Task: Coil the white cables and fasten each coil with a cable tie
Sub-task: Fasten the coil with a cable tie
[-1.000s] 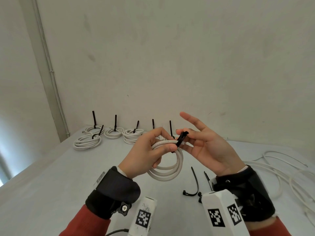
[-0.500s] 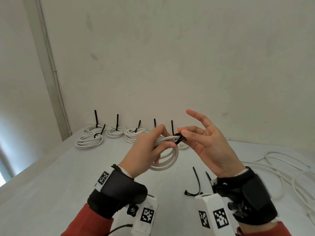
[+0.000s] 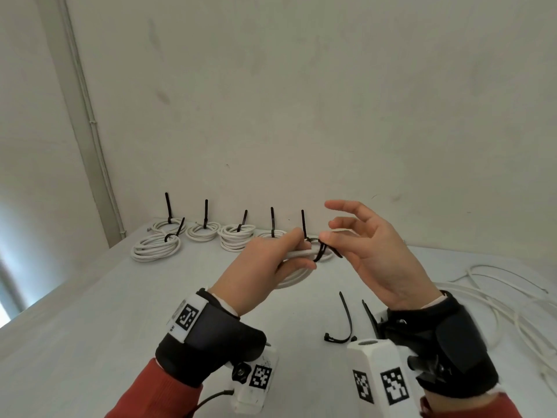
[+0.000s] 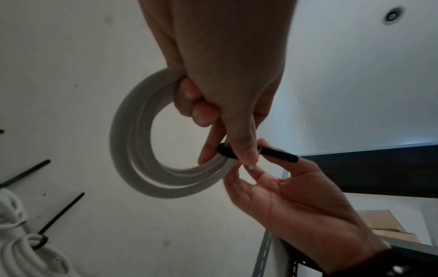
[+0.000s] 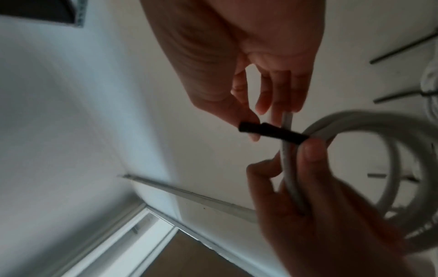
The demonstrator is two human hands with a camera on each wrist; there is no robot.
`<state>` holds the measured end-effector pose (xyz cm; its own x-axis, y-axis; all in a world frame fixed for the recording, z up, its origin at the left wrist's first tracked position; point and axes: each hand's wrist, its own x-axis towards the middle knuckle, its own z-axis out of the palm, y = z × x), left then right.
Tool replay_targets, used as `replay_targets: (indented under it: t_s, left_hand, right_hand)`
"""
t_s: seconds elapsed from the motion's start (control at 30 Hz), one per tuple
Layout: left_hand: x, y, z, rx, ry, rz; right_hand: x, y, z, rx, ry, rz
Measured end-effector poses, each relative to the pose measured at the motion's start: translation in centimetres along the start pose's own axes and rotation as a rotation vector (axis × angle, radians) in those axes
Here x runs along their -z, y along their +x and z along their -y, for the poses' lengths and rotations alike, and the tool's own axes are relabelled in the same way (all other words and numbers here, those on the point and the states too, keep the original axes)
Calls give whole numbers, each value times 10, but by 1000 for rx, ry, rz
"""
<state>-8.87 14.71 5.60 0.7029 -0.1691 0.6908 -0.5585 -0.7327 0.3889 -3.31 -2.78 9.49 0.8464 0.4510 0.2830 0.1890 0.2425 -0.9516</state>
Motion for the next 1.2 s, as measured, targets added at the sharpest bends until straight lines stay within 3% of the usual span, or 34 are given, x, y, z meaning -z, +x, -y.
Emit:
replay_targets:
  t_s: [0.07, 0.13, 0.27, 0.4, 0.73, 1.2]
  left_hand:
    - [5, 0, 2, -12, 50, -32]
    - [10, 0, 3, -23, 125, -33]
    - [15, 1, 3, -34, 270, 23]
    - [15, 0, 5, -24, 301, 24]
    - [24, 1, -1, 132, -46, -128]
    - [24, 4, -6, 302, -447, -289]
  right_hand:
    - [2, 1, -2, 25, -232, -136]
    - [1, 1, -1, -39, -347, -128]
    - [-9, -5, 2, -211, -210, 55]
    - [-9, -5, 0, -227, -89, 71]
    - [-15, -12, 4, -181, -17, 135]
    - [-34, -24, -3, 64, -450, 168]
